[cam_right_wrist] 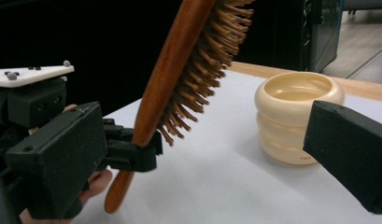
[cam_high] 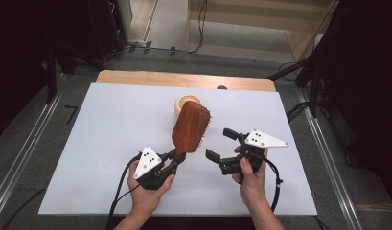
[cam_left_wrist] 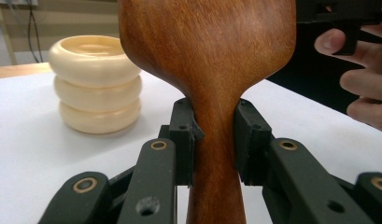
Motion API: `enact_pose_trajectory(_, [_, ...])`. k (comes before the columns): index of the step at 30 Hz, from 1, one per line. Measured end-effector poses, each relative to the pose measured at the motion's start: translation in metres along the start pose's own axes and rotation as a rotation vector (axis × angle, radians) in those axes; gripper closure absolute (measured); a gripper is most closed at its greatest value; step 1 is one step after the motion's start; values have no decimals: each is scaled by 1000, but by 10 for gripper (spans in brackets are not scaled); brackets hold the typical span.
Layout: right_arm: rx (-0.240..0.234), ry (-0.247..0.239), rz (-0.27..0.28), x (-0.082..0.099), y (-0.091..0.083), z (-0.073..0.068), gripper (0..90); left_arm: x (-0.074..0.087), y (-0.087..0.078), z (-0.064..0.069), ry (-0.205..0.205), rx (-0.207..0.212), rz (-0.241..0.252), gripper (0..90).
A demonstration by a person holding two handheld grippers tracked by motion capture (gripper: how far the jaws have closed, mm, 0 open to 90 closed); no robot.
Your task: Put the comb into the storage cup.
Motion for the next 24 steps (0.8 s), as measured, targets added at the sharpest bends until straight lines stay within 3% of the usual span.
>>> enact_pose_trajectory(8, [-24,54,4,-2,1,-5,0,3,8,14,8,34,-14,726])
enact_pose_trajectory(10, [-6,49,3,-2,2,-6,0,5,11,16,9,43,-16,726])
enact_pose_trajectory(14, [-16,61,2,-2,3,-7,0,7,14,20,16,57,-24,726])
enact_pose_trajectory(17, [4,73,-24,1,6,-6,0,9,16,22,22,59,-32,726])
enact_pose_trajectory(24, [36,122,-57,5,11,-9,108,13,20,28,38,67,-49,726])
Point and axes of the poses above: each handheld gripper's, and its own axes: y roughly forward along the jaws, x roughly out of its underside, z roughly to its right, the point moved 7 cm from there along y, roughly forward along the jaws, and after that the axes turned 14 degrees about x, right-handed, at the moved point
